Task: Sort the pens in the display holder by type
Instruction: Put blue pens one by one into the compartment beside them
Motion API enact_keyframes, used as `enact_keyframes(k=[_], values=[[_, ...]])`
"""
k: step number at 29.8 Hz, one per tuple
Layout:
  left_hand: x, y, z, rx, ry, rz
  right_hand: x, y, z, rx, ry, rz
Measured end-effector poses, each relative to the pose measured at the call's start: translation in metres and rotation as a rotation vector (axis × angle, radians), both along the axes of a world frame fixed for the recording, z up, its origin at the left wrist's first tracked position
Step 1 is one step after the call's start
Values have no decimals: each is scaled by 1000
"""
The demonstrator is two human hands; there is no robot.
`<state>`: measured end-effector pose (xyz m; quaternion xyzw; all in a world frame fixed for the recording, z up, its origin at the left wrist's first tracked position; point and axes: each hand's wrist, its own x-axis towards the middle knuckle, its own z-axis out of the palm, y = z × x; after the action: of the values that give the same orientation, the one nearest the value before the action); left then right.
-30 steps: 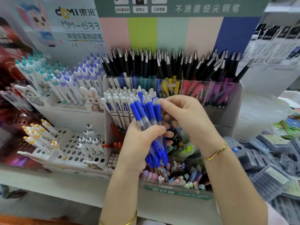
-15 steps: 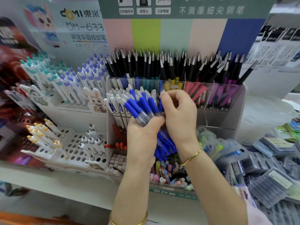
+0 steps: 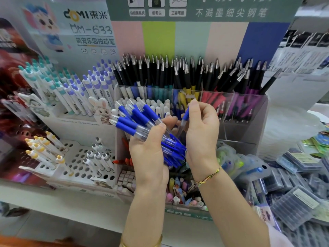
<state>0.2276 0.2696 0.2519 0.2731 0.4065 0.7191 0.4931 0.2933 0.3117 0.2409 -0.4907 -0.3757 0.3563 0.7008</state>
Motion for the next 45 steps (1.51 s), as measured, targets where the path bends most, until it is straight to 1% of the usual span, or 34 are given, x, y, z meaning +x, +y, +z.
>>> enact_keyframes(k=[2,5,8,11,14,19,23,25,27,29,31,32,34,36,37,38,39,42,43,45], values=[[-4,0,0,11,-27,3,7,2,3,40,-24,-77],[-13,2,0,22,-59,2,23,6,13,178,-126,-226],[-20,2,1,16,21,-22,29,8,22,331,-288,-294],[-21,1,-2,-8,69,-43,27,11,21,399,-415,-297],[-21,-1,-4,-32,96,-95,26,16,11,357,-542,-233],[-23,-4,-5,-37,121,-149,20,16,-8,160,-823,-63],[-24,-5,-5,-45,135,-179,17,9,-12,76,-941,-43],[-24,-5,-6,-54,135,-196,16,9,-10,30,-947,-16],[-23,-4,-8,-62,141,-214,17,9,-8,9,-912,3],[-22,-4,-9,-66,148,-233,20,6,-2,26,-831,-11],[-21,-3,-10,-69,165,-250,23,-1,8,66,-695,32],[-21,-2,-10,-70,173,-253,24,-5,14,63,-610,103],[-20,-1,-9,-67,177,-255,25,-11,25,-9,-472,310],[-18,0,-8,-64,176,-258,25,-14,29,-71,-448,468],[-17,0,-8,-66,175,-248,26,-13,28,-68,-448,487],[-17,1,-8,-75,177,-226,26,-11,28,-45,-440,461],[-17,1,-9,-88,179,-198,28,-6,28,-5,-424,386],[-21,2,-9,-107,157,-137,39,5,34,139,-323,75],[-24,2,-9,-103,163,-116,43,7,36,177,-326,-7],[-27,2,-7,-92,168,-90,44,9,34,209,-432,-97]])
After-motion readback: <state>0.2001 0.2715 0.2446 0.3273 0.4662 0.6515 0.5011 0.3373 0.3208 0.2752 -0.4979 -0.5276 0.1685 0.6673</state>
